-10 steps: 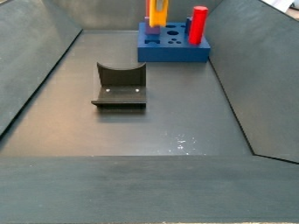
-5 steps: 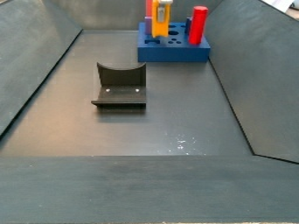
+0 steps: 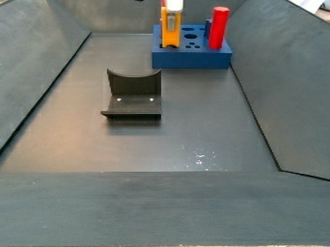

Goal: Pick up the arch object. Move up. Move to above the board. Insert the arch object.
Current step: Insert the arch object.

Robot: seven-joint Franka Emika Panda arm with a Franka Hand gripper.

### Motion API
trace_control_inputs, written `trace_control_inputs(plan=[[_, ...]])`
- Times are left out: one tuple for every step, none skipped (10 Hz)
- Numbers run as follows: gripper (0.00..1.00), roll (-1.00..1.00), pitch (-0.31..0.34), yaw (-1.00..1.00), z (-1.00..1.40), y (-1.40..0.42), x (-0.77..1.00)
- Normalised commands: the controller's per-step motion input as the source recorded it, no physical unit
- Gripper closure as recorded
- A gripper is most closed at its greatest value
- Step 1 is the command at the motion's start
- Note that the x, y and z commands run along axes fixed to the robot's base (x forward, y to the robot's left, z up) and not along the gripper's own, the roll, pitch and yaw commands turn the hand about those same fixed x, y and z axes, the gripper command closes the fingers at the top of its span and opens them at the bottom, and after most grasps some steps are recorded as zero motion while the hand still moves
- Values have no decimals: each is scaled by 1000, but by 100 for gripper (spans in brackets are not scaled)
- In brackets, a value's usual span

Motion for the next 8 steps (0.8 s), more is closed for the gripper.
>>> trace_control_inputs(plan=[[100, 134, 121, -114, -160, 0, 60], [100, 71, 73, -151, -280, 0, 29], [100, 30, 37, -311, -343, 0, 211], [100, 24, 26, -374, -389, 34, 220], [100, 76, 44, -240, -406, 63, 0], [100, 84, 0, -34, -551, 80, -226], [100, 150, -11, 26, -549, 37, -437], [100, 174, -36, 131, -540, 9, -431]])
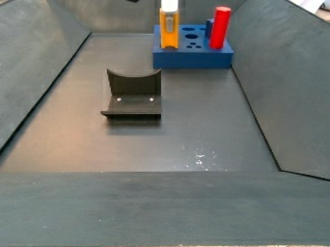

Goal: Pick up the arch object. Move up. Move to above the board. Insert the arch object.
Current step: Insert the arch object.

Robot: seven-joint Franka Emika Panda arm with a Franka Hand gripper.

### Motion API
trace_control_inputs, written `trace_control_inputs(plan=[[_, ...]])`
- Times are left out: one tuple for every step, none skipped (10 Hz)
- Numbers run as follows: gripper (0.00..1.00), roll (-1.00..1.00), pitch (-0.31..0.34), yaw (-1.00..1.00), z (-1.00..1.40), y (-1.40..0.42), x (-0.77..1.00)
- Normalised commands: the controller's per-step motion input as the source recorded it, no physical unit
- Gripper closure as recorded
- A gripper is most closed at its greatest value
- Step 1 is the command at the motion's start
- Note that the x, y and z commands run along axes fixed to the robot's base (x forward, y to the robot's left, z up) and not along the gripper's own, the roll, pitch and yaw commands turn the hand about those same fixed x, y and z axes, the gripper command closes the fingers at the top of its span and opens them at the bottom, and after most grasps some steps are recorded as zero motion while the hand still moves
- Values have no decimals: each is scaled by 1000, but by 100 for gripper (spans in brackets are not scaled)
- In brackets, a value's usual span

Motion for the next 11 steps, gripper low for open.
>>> trace_control_inputs(plan=[[100, 239, -44, 194, -523, 0, -431], [100, 161, -11, 137, -694, 0, -89], [100, 53, -49, 66, -877, -3, 6], [100, 13, -46, 0, -923, -49, 311], [100, 60, -36, 0, -946, 0, 289], [100, 63, -21, 0, -1000, 0, 260], [100, 90, -44, 0, -1000, 0, 146], [100, 131, -59, 103, -1000, 0, 0], [100, 153, -67, 123, -983, 0, 0], [100, 153, -59, 23, -1000, -9, -3], [100, 110, -44, 0, -1000, -51, 0]])
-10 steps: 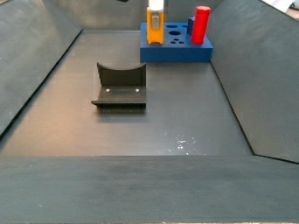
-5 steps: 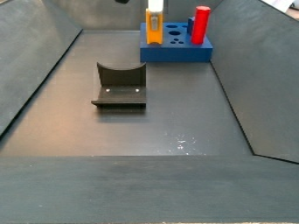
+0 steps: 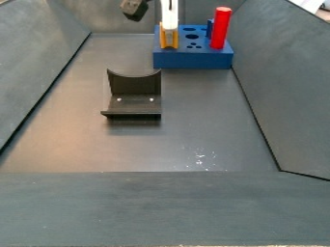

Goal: Pick up the arch object. Move up. Move to above the board. Insert the arch object.
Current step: Insert the arch object.

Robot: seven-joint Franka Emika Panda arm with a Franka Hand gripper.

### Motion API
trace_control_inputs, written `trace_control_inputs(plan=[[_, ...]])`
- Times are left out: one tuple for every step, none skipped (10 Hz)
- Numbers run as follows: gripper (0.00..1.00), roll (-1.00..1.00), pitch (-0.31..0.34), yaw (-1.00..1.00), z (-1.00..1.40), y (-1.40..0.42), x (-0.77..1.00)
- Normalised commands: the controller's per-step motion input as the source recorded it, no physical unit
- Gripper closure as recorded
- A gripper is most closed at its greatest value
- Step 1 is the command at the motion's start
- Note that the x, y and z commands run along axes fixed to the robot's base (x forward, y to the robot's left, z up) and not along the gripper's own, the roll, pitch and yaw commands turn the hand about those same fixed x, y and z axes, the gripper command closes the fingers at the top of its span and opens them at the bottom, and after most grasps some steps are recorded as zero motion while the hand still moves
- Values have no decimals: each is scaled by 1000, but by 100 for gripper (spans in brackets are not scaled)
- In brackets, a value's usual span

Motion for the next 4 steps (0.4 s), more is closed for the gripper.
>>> trace_control_inputs(plan=[[100, 64, -99, 0, -1000, -86, -140], [100, -91, -156, 0, -294, 0, -146], [100, -40, -21, 0, -89, 0, 0], [100, 0, 0, 0, 0, 0, 0]])
